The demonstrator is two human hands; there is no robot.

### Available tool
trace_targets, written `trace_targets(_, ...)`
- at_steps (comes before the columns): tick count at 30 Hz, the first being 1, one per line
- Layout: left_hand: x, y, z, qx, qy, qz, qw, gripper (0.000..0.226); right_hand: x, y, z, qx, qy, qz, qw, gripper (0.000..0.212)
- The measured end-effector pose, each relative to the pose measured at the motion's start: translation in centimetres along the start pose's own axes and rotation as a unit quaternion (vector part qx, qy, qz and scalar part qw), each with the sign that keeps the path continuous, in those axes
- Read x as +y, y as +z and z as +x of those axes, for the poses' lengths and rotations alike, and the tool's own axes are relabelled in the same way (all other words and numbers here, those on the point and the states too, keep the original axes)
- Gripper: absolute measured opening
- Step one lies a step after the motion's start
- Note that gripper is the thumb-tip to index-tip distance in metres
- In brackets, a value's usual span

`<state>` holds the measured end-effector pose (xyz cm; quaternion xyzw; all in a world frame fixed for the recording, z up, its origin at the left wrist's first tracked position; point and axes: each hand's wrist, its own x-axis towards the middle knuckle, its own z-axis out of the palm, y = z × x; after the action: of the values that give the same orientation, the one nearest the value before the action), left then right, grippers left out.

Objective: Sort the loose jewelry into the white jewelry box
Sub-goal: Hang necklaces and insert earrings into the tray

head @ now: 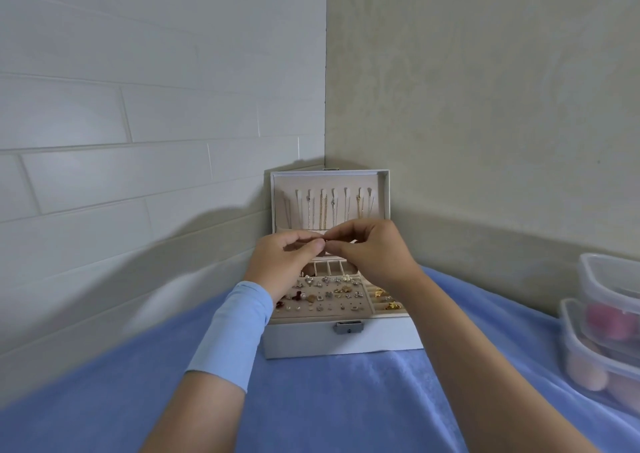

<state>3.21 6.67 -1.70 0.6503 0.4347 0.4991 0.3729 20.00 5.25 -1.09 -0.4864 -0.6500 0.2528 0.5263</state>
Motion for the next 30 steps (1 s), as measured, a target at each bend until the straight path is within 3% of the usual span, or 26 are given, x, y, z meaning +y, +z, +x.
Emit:
trace_targets(3, -0.7, -0.8, 0.2, -0.016, 0.011, 0.043, 0.999, 0.013, 0.2, 0.5, 0.1, -0.01, 0.012, -0.03, 0.999, 0.006)
trace_targets(6, -1.4, -1.2, 0.6, -0.046, -0.001, 0.135, 0.99, 0.022, 1.0, 0.9, 0.4, -0.02, 0.036, -0.128, 0.991, 0.007)
trace_targets(13, -2.1, -1.6, 0.8, -0.086, 0.032, 0.328, 0.94, 0.023, 1.3, 1.6, 0.3, -0.101, 0.032, -0.357, 0.928, 0.025)
trace_targets(19, -2.2, -1.6, 0.7, -0.103, 0.012, 0.351, 0.931, 0.023, 1.4, 2.3, 0.1, -0.097, 0.019, -0.379, 0.92, 0.011)
trace_targets(25, -2.2, -1.5, 0.6, -0.109, 0.011, 0.355, 0.929, 0.018, 1.2, 2.1, 0.5, -0.118, 0.019, -0.417, 0.901, 0.025)
trace_targets(30, -2.0, -1.4, 0.5, -0.12, 0.019, 0.374, 0.919, 0.017, 0.7, 1.6, 0.4, -0.137, 0.023, -0.429, 0.892, 0.007)
